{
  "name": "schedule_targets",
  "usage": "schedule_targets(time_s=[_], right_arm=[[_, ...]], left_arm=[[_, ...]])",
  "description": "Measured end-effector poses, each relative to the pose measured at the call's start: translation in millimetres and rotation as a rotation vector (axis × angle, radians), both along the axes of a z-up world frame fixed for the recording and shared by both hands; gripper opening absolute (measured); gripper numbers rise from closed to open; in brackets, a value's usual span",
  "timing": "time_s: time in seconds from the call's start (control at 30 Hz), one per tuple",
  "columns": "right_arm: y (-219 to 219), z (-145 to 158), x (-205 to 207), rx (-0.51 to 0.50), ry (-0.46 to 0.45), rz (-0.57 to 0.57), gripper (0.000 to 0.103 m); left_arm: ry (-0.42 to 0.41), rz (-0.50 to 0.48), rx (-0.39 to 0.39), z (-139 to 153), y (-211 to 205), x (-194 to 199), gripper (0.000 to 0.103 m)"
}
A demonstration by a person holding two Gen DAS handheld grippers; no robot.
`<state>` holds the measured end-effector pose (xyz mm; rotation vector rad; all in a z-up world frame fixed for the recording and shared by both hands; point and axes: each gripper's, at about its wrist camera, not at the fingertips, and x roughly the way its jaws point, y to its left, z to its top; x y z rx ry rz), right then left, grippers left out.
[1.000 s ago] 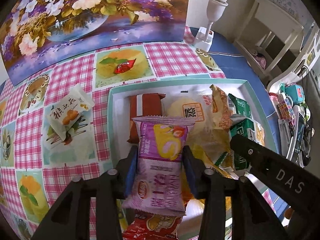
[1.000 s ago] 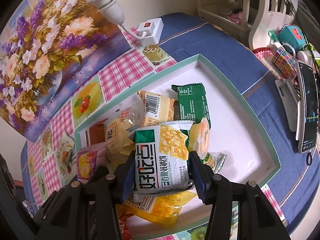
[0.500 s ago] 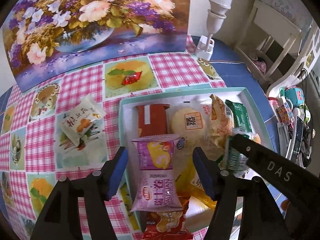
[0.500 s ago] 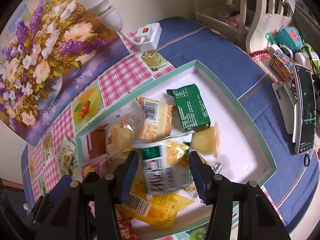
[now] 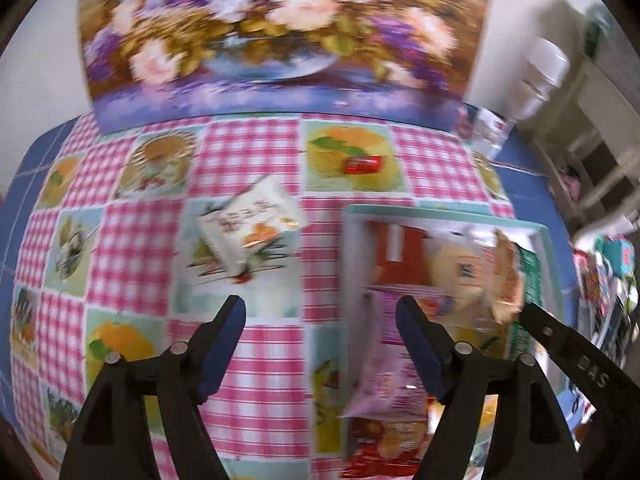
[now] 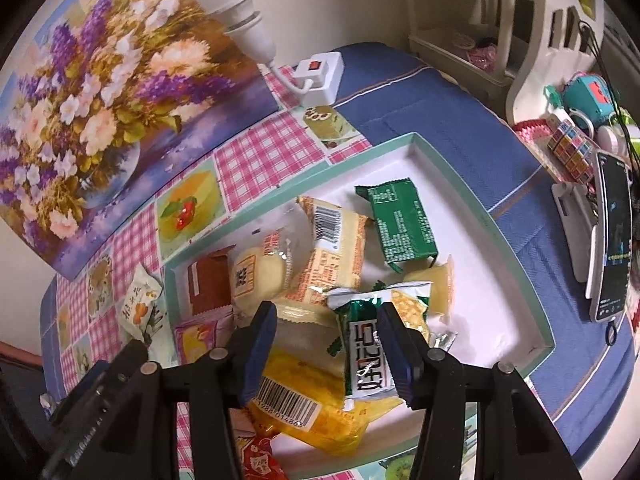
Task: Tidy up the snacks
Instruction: 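Withdraw both grippers from the tray toward the white pastry pack and red candy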
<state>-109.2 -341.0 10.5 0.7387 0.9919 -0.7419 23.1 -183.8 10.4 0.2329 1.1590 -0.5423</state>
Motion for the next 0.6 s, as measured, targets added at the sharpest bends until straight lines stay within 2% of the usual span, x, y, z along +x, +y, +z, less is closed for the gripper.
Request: schedule_targets(time_s=[0.13, 0.2, 0.23, 0.27, 0.6], right_arm=[[8.6, 0.9, 9.3, -0.015, 0.01, 0.047, 0.065], [12.5, 1.0, 12.8, -0.022, 0.015, 0.062, 0.069], [14.7, 1.1, 14.9, -0.026, 0.018, 0.07, 0.075], [16.7, 1.5, 16.6, -0.031, 0.018, 0.076, 0.076], [30.1, 5.6, 28.1, -0.099, 0.042, 0.124, 0.077]], left_arm=[[0.003, 0.074, 0.029, -5.1, 20.6, 13.0, 0.081], [0.004, 0.109, 0.043, -7.7, 30.4, 19.1, 0.09], [0.005, 0.124, 0.046, -8.6, 34.0, 21.4, 0.091], [0.005, 0.14, 0.047, -8.6, 38.6, 23.4, 0.092], [0.005, 0.201, 0.025, -3.1, 71.7, 33.7, 0.095]])
